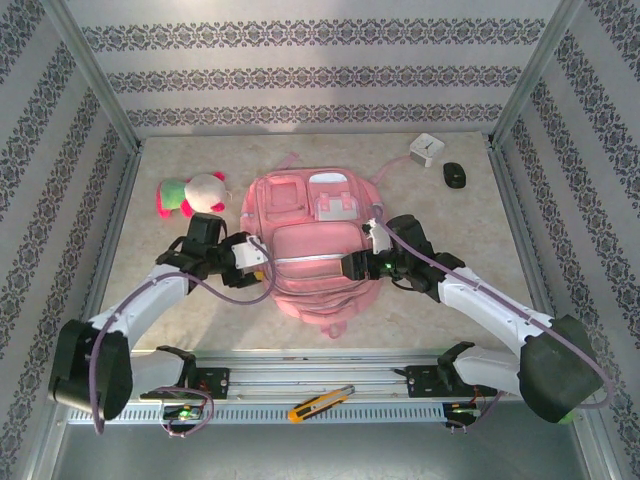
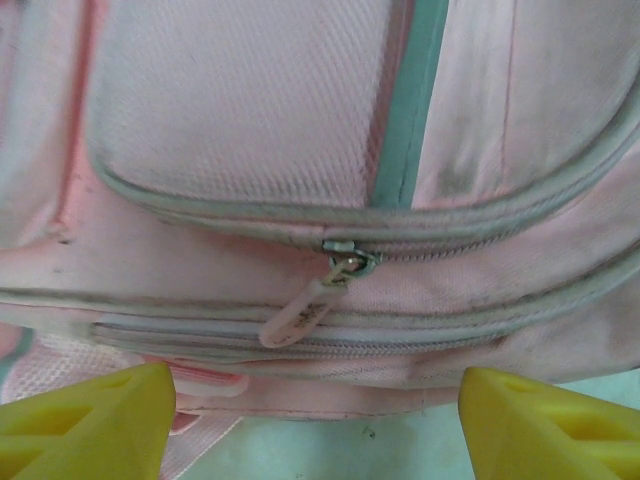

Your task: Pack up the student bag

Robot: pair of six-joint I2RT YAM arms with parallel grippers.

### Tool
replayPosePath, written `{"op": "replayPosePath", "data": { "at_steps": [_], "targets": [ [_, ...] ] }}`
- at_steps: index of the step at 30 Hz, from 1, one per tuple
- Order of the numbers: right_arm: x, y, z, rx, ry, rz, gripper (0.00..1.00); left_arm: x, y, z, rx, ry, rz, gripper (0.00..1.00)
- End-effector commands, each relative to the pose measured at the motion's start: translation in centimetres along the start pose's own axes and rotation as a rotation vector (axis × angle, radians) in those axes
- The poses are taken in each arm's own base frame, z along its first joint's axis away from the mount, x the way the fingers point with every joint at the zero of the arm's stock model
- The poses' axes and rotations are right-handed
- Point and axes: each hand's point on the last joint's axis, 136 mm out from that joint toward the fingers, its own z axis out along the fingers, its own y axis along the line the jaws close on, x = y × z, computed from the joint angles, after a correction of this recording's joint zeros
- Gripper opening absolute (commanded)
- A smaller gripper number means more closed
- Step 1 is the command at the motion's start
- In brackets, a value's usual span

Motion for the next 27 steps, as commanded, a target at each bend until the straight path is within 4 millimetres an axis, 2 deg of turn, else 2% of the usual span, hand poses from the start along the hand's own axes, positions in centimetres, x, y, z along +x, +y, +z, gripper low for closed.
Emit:
{"op": "replayPosePath", "data": {
  "at_steps": [1,5,10,18,22,27],
  "targets": [
    [0.1,0.3,0.1,-0.027,-0.007,0.019,0.62,-0.6,1.7,0.3,-0.034,-0.026,0.085,0.74],
    [0.4,0.5,0.4,-0.037,0.005,0.010,0.62,-0.8,2.1,0.9,-0.033,-0.035,0.086,0.73],
    [0.7,1.1,1.2,-0.056,0.038,-0.018,0.62,-1.7,2.7,0.6,-0.062,-0.076,0.112,0.74],
    [0.9,1.8,2.2,-0.066,0.070,-0.046,0.62,-2.6,2.7,1.1,-0.024,-0.121,0.122,0.71],
    [1.1,1.9,2.4,-0.067,0.077,-0.053,0.62,-2.8,2.4,1.0,-0.004,-0.133,0.116,0.64],
    [1.1,1.9,2.5,-0.065,0.080,-0.059,0.62,-3.4,1.5,0.6,0.020,-0.162,0.116,0.48]
  ]
}}
